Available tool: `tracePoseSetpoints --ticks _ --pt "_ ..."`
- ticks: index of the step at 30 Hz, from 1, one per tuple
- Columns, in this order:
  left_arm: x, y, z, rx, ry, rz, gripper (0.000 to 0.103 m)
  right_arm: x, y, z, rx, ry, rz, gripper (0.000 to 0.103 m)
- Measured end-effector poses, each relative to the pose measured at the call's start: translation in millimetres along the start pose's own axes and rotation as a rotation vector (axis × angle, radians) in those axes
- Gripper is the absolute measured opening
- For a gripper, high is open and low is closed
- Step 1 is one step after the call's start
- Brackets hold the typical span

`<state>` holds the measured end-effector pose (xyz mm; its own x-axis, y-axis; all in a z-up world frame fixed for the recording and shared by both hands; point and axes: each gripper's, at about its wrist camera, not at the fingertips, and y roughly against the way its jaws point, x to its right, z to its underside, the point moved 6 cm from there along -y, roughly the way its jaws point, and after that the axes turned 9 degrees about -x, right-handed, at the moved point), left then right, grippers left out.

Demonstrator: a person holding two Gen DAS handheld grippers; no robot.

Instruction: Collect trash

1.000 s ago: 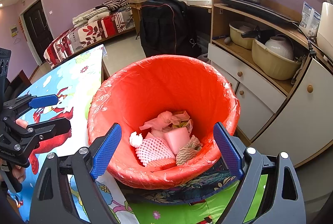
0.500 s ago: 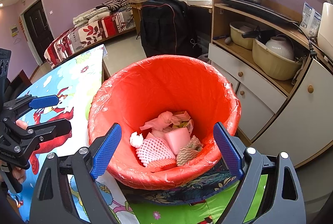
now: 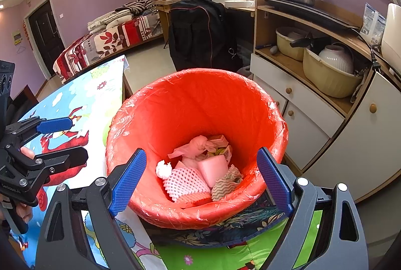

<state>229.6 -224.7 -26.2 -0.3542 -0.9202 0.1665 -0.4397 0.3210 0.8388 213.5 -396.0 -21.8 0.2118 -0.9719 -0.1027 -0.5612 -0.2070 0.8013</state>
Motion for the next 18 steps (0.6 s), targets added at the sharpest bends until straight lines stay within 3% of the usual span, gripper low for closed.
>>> tracePoseSetpoints --ticks 18 --pt "2.2 3.0 1.2 0.012 -0.016 -0.014 0.098 0.3 1.0 -0.2 0.001 0.001 -0.001 0.084"
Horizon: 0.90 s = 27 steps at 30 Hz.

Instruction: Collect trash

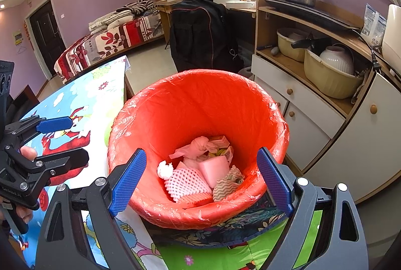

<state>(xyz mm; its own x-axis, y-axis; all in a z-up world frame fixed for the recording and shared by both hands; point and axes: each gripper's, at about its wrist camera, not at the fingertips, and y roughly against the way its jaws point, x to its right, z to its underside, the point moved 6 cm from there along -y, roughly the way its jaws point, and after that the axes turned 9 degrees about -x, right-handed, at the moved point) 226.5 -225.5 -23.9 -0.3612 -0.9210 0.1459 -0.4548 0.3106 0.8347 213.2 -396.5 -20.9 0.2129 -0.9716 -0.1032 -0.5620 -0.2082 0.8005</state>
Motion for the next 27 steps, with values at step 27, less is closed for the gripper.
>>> tracePoseSetpoints --ticks 27 --pt "1.1 5.4 -2.6 0.018 -0.010 -0.010 0.098 -0.6 0.2 0.1 -0.001 0.000 0.000 0.084"
